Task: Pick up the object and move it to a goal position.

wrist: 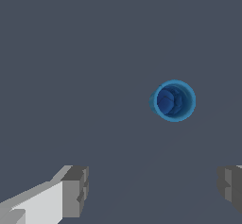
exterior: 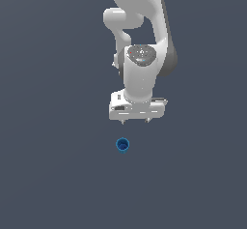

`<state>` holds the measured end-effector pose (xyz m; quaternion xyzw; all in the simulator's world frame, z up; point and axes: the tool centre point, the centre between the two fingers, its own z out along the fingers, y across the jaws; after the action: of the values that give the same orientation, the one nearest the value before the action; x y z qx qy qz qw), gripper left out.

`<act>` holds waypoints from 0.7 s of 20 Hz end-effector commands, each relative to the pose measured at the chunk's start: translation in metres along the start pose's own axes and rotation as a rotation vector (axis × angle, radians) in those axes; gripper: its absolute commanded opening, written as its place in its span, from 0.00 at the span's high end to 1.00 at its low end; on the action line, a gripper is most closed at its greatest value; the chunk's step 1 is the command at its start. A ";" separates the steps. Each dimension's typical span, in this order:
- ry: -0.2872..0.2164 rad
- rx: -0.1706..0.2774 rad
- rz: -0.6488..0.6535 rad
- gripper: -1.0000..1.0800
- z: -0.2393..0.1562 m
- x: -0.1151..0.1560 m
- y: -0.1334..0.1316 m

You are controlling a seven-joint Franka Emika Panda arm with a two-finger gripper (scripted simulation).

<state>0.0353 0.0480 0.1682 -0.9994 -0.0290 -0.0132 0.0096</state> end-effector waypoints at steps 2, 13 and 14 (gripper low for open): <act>-0.006 -0.004 0.001 0.04 0.015 0.012 0.011; -0.023 -0.016 0.004 0.04 0.066 0.045 0.047; -0.024 -0.016 0.004 0.04 0.069 0.046 0.049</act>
<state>0.0828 0.0059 0.1045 -0.9996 -0.0266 -0.0018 0.0016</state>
